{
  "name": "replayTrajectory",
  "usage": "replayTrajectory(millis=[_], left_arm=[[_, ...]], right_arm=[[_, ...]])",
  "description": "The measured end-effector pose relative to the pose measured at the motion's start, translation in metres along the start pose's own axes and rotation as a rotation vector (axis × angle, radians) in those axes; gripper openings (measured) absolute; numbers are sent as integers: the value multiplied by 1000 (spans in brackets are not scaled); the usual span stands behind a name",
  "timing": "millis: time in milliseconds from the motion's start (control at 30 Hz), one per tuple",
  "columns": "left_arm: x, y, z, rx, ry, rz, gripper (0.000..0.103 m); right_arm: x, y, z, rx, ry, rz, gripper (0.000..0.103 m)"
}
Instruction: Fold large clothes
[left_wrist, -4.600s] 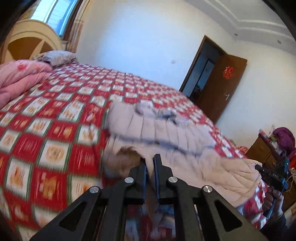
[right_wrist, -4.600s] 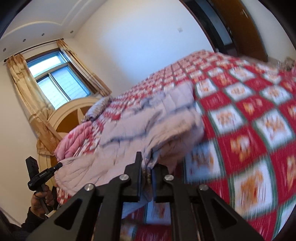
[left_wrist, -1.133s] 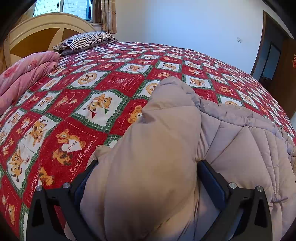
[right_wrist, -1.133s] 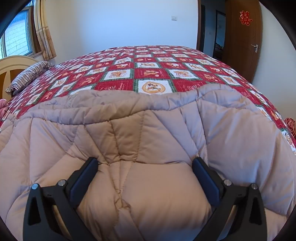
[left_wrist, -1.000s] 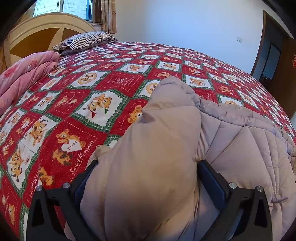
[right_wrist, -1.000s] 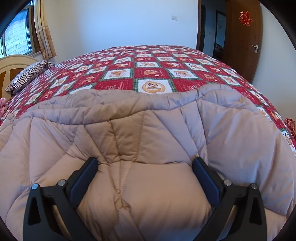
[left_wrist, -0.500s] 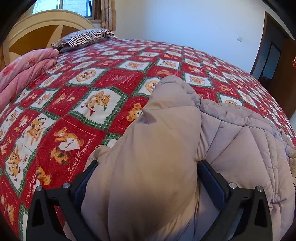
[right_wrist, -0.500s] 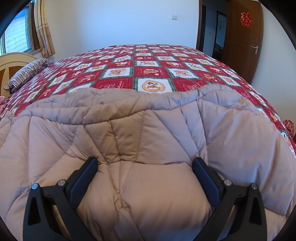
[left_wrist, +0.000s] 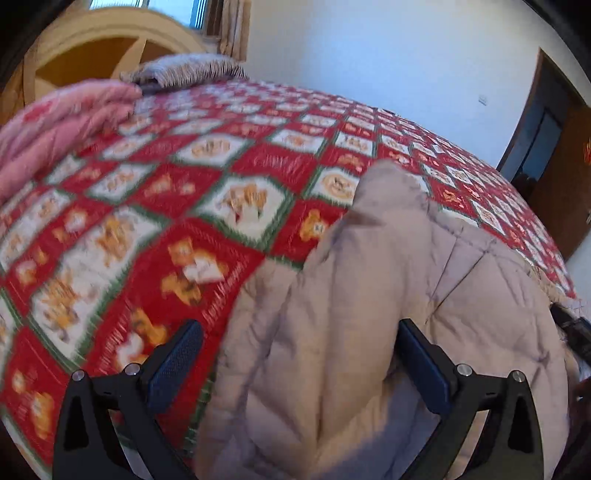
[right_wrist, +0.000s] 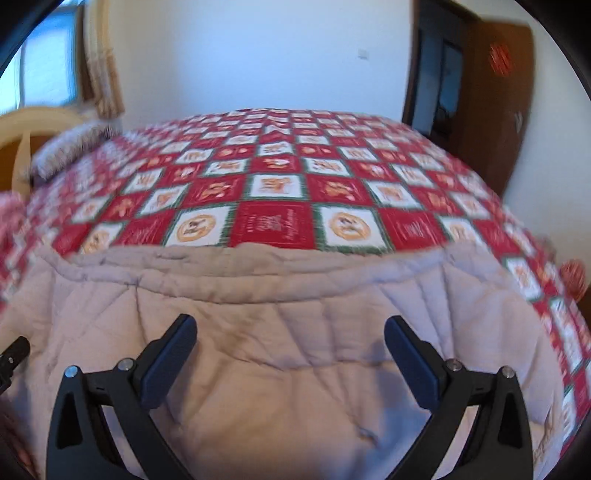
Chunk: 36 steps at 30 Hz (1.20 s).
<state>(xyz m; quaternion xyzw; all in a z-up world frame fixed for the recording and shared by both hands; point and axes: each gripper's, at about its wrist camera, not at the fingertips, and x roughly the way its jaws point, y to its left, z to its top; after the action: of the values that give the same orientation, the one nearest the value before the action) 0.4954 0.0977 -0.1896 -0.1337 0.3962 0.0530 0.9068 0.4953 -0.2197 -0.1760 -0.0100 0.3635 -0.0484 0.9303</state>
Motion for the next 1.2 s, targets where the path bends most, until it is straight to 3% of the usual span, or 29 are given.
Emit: replayTrajectory(millis=[67,167,667,800,900,1000,1200], left_arm=[[6,0,-3,-2,15,-21,102],[12,3,-6,-35,28,-57,102],[17,-8,-8,-6,27,-55,102],[18,-9,-9,2,29,-49,102],[17,-9,-9,2,27,-51,102],[17,-9,-9,4,24,-52,102],[16,-9,-10,8,22,-57,102]], right_arm=[[16,15,-4,-62,25,-28,103],[34,11,-11,-27,85,-48,103],[54,26,-18,-107,167,-74,103],[36,19,-17,-93,193,-52,103],[-1,16,-30,-56,153,-15,103],[-24,24,-49,-98,133,-15,103],[-13,31,-72,-116,116,-45,103]])
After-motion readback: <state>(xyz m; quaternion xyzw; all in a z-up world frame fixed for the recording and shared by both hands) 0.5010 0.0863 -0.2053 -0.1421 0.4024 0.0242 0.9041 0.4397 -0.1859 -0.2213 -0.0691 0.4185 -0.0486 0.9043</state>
